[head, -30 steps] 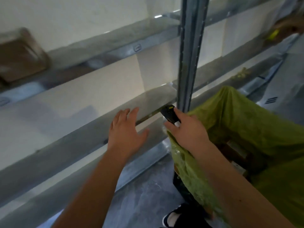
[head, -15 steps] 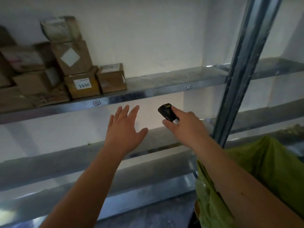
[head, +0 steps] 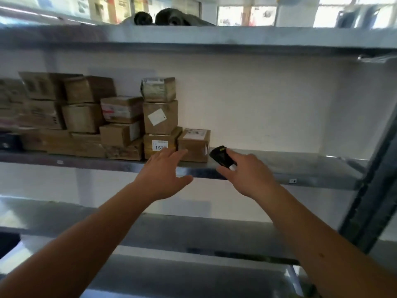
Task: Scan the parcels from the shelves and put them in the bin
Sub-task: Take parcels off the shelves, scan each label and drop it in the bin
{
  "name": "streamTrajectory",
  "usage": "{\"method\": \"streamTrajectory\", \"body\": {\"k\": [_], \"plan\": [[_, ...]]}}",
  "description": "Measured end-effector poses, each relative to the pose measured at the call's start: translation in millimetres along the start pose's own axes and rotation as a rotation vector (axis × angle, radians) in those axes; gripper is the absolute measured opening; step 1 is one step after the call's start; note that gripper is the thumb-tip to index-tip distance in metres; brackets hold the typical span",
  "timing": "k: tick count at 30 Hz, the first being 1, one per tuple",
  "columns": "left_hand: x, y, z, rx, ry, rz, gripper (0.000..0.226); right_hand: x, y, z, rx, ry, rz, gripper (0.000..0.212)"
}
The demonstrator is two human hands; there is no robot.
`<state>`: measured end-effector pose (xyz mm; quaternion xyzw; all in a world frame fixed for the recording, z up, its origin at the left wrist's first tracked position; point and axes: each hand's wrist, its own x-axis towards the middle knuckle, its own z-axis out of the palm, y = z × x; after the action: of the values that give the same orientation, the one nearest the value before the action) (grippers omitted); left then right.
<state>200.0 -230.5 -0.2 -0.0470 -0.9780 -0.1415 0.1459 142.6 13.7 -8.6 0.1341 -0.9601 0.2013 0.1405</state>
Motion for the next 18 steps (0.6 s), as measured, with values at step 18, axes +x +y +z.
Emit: {"method": "streamTrajectory", "body": {"k": [18], "plan": [[150, -19, 8, -0.173, -0.095, -0.122, 0.071, 116, 0, -7, -0.050, -0.099, -0.112, 0.057]]}}
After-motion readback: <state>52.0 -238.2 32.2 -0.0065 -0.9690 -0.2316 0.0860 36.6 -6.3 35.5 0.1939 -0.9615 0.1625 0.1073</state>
